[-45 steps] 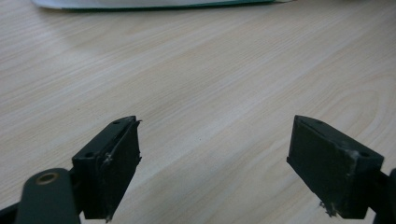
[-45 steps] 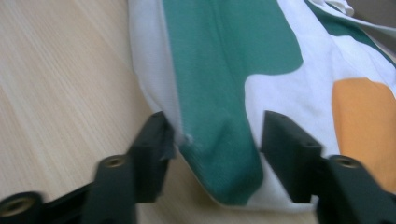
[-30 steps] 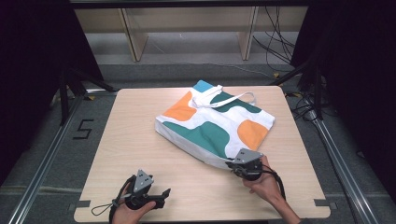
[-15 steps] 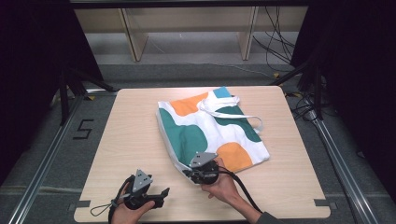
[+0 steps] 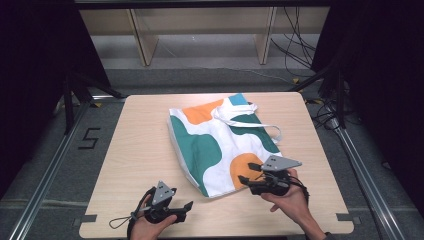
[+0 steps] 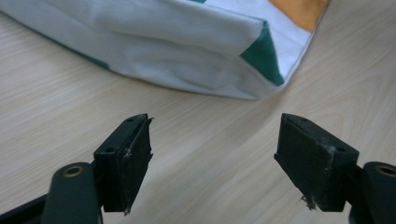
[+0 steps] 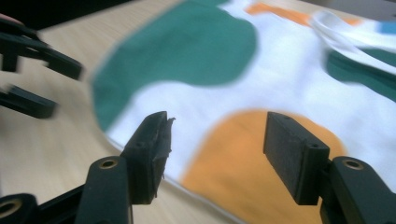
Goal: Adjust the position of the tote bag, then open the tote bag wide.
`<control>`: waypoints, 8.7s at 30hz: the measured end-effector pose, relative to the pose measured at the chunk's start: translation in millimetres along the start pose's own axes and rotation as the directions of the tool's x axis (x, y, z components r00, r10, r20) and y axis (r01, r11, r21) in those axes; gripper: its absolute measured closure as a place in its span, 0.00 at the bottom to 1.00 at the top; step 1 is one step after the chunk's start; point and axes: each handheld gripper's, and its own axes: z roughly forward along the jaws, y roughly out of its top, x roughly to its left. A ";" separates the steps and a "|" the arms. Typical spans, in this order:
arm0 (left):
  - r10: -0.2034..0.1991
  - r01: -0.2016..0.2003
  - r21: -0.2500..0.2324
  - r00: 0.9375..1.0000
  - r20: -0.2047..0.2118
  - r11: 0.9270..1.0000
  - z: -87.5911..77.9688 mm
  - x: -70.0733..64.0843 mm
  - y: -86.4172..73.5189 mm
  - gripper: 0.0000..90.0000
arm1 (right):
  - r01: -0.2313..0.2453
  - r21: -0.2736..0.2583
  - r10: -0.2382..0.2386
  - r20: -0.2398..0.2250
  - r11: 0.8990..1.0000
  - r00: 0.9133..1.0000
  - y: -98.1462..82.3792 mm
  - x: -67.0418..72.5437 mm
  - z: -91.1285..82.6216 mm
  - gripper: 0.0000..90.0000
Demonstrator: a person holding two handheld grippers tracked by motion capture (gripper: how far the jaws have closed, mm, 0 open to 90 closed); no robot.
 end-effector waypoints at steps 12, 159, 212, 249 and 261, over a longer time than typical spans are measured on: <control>0.020 -0.020 -0.002 1.000 -0.021 1.000 37.5 -22.8 23.8 0.22 | -0.024 0.044 0.018 0.137 0.999 0.990 -28.5 -28.5 -21.6 0.43; 0.145 -0.146 0.007 0.978 -0.150 0.989 -44.4 37.7 -7.1 0.96 | -0.015 0.223 -0.048 0.275 0.975 0.960 -25.6 -104.6 43.8 0.47; 0.120 -0.086 0.137 0.959 -0.259 0.987 -28.9 64.9 -18.0 0.49 | 0.153 0.268 -0.222 0.249 0.951 0.943 -65.2 -17.3 -25.6 0.64; 0.227 -0.214 0.088 0.953 -0.199 0.973 -26.9 69.6 -2.2 0.88 | 0.130 0.181 -0.178 0.278 0.975 0.944 -49.8 -29.5 -18.8 0.96; 0.127 -0.143 -0.083 0.976 -0.175 0.986 -41.8 61.3 3.9 0.87 | 0.098 0.032 -0.103 0.262 0.995 0.960 -33.6 -28.2 -40.3 0.97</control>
